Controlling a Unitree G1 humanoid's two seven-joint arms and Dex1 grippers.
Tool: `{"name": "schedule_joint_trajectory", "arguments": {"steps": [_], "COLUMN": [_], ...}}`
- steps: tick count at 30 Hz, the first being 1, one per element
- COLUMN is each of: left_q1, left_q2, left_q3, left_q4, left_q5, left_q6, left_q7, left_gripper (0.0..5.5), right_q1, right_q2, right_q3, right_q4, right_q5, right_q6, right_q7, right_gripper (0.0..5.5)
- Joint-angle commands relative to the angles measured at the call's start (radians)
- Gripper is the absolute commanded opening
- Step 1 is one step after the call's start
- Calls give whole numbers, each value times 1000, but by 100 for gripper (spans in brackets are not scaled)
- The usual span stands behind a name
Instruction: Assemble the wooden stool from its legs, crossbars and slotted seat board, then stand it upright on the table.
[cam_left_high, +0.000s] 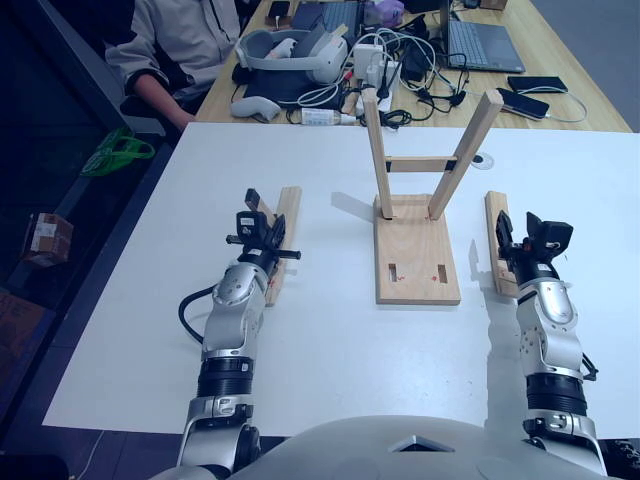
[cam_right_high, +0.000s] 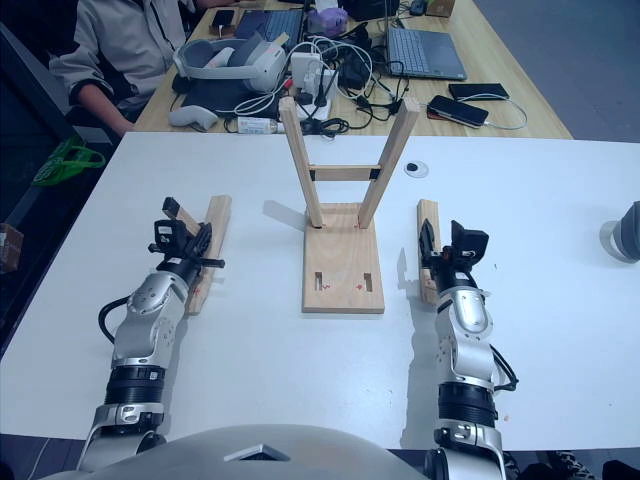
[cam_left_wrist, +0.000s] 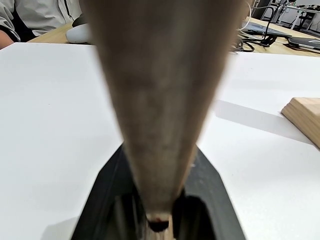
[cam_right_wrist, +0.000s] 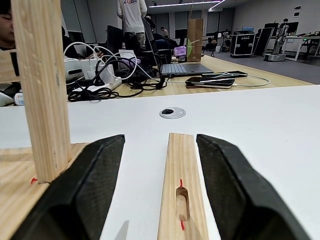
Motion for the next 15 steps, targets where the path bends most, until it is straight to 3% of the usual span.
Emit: {"name": "schedule_joint_trajectory", "arguments": {"steps": [1,15], "left_q1": [-24,-30], "left_q2": [1,3], "left_q3": [-6,-9], "left_q4": [3,10], "left_q5": [5,0], "left_q6": [-6,-21], "left_q7": [1,-7], "left_gripper": [59,59], "right_q1": [-14,-15], "right_q2": [-3,-2], "right_q3": [-5,-4], "right_q4": [8,15], "right_q5": [4,2], "right_q6": [6,5], "right_q7": [-3,-2], "right_gripper": [270,270]}}
